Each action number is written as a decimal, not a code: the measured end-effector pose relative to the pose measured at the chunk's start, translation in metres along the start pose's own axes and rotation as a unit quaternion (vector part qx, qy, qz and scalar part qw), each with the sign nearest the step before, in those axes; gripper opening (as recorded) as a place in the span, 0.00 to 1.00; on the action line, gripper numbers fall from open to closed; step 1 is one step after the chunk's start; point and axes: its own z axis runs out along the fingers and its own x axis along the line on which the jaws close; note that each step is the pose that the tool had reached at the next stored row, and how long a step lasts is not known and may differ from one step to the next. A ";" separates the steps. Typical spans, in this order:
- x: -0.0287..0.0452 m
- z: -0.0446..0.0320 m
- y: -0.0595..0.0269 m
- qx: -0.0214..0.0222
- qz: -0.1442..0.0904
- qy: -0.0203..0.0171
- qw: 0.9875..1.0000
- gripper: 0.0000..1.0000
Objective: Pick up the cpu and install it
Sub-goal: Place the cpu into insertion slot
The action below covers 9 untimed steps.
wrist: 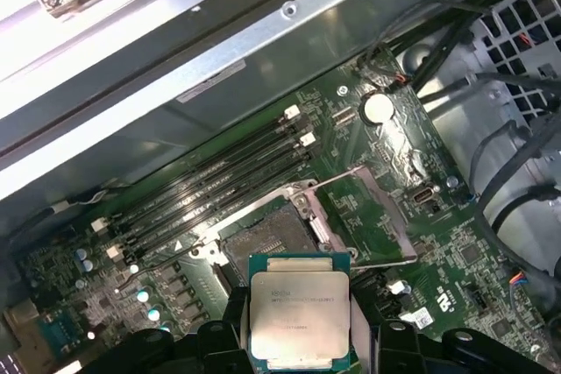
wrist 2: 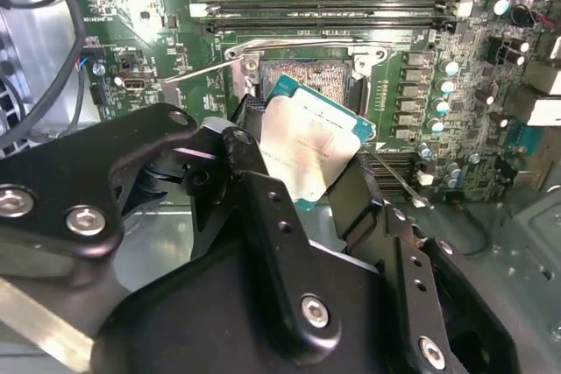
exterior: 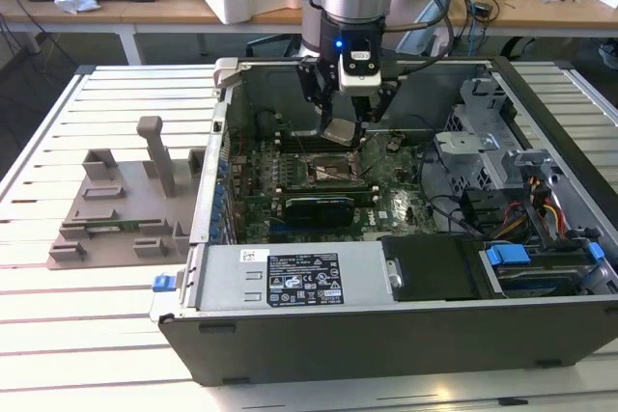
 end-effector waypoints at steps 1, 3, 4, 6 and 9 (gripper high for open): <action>0.0000 0.0000 0.0000 0.000 0.008 0.000 1.000 0.54; 0.0000 0.0000 0.0000 0.000 0.018 0.000 1.000 0.54; 0.0000 0.0000 0.0000 0.000 0.021 0.000 1.000 0.54; 0.0000 0.0000 0.0000 0.001 0.032 0.000 0.999 0.54; 0.0000 0.0000 0.0000 0.001 0.044 0.000 0.999 0.54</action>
